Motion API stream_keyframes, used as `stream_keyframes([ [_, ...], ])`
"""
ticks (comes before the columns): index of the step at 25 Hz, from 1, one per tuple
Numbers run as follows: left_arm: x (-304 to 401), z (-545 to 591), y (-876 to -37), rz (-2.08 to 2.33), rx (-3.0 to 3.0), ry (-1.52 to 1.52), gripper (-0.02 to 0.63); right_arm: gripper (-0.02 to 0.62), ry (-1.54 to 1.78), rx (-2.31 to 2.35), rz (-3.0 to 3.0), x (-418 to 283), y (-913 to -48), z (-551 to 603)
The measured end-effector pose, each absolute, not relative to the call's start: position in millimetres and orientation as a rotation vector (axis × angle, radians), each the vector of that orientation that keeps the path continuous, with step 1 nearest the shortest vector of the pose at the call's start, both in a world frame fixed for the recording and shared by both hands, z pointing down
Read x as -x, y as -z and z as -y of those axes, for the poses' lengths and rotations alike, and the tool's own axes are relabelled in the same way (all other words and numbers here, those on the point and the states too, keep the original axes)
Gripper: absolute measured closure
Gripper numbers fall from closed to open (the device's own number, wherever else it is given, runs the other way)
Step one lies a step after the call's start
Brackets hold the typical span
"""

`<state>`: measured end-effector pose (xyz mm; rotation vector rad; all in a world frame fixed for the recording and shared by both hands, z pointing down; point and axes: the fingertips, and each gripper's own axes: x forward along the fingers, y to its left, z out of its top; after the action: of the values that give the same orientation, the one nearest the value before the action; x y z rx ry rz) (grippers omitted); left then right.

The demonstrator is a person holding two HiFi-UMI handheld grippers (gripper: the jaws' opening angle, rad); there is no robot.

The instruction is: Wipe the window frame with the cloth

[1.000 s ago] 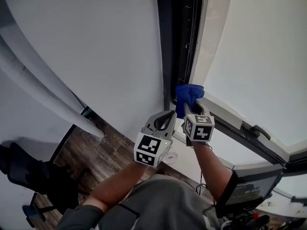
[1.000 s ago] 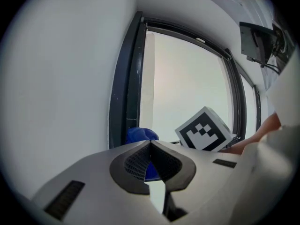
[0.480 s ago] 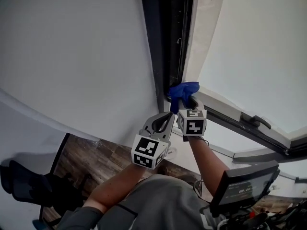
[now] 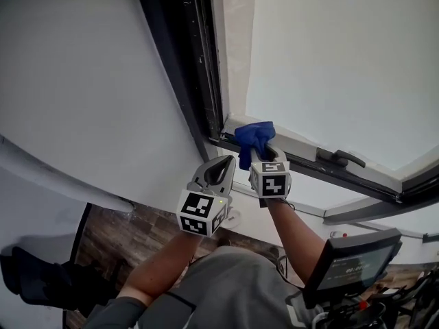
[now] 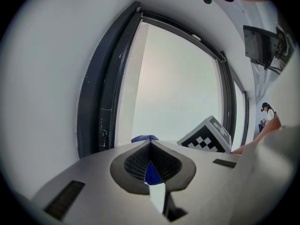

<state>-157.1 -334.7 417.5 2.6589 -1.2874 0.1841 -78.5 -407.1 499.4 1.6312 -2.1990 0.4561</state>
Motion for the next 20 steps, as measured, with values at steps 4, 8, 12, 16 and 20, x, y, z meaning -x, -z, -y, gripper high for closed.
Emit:
stream_keyframes([
  [4,131.0,331.0,-412.9,1.278,-2.661,-0.165,0.598,0.472,-0.453,-1.662,2.173,41.4,-500.0,392.9],
  [8,100.8,323.9,-408.3,1.249,-2.682,-0.167,0.598,0.472,-0.473,-1.701,2.152,5.2,-498.9,377.7],
  [12,66.0,318.8,-404.9,1.197,-2.712,-0.171,0.598,0.472,-0.492,-1.75,2.118,-38.2,-499.0,359.3],
  [16,30.0,312.1,-400.4,1.149,-2.736,-0.167,0.598,0.472,-0.508,-1.787,2.094,-79.1,-499.3,340.8],
  [20,-10.3,303.5,-397.5,1.067,-2.777,-0.17,0.598,0.472,-0.523,-1.836,2.064,-118.3,-501.1,321.0],
])
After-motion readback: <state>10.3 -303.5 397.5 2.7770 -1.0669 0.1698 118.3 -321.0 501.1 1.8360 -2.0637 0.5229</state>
